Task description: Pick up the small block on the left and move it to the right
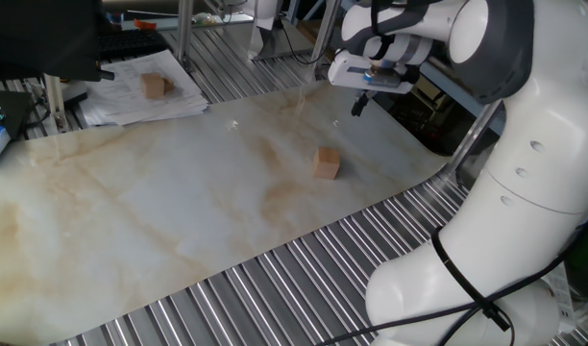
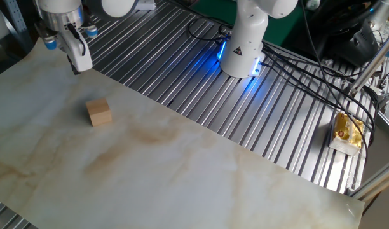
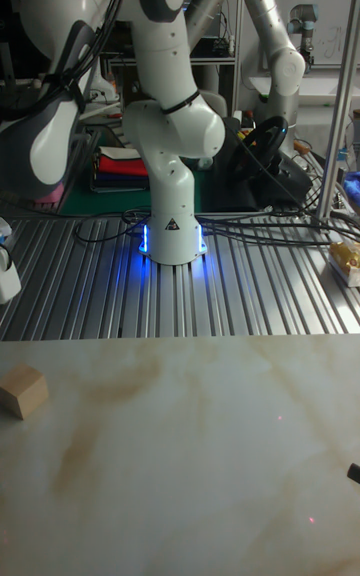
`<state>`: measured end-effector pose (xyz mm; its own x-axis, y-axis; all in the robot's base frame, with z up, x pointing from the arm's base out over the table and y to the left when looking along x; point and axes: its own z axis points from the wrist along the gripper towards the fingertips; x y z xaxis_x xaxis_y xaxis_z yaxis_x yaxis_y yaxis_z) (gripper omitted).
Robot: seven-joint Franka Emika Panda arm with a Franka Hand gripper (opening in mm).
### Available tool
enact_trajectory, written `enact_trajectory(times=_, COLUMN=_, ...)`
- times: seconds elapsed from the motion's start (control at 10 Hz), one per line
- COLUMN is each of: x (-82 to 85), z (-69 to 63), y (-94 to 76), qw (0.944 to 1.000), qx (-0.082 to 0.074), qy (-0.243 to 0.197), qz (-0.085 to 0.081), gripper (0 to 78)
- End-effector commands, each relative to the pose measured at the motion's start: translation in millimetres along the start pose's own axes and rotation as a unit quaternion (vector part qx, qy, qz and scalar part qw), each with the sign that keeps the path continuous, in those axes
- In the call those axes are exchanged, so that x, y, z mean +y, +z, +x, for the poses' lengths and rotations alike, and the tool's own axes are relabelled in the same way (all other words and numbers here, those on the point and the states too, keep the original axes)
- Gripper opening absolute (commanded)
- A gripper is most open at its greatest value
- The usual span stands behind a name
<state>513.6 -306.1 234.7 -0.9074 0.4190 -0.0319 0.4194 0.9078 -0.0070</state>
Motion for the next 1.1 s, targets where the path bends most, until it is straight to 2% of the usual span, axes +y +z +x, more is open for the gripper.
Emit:
enact_trajectory(times=0.1, x=1.5, z=2.4, y=2.5, qw=1.0, qx=0.0, qy=0.004, qz=-0.006, gripper=0.0)
enact_trajectory(times=0.5, x=8.0, z=6.7, y=10.3, qw=0.9999, qx=-0.002, qy=0.01, qz=-0.007, gripper=0.0)
enact_trajectory(times=0.9, x=15.4, z=3.9, y=24.5, qw=0.9996, qx=-0.005, qy=0.02, qz=-0.019, gripper=0.0)
enact_trajectory(times=1.1, x=20.2, z=1.0, y=24.2, qw=0.9996, qx=-0.005, qy=0.019, qz=-0.018, gripper=0.0)
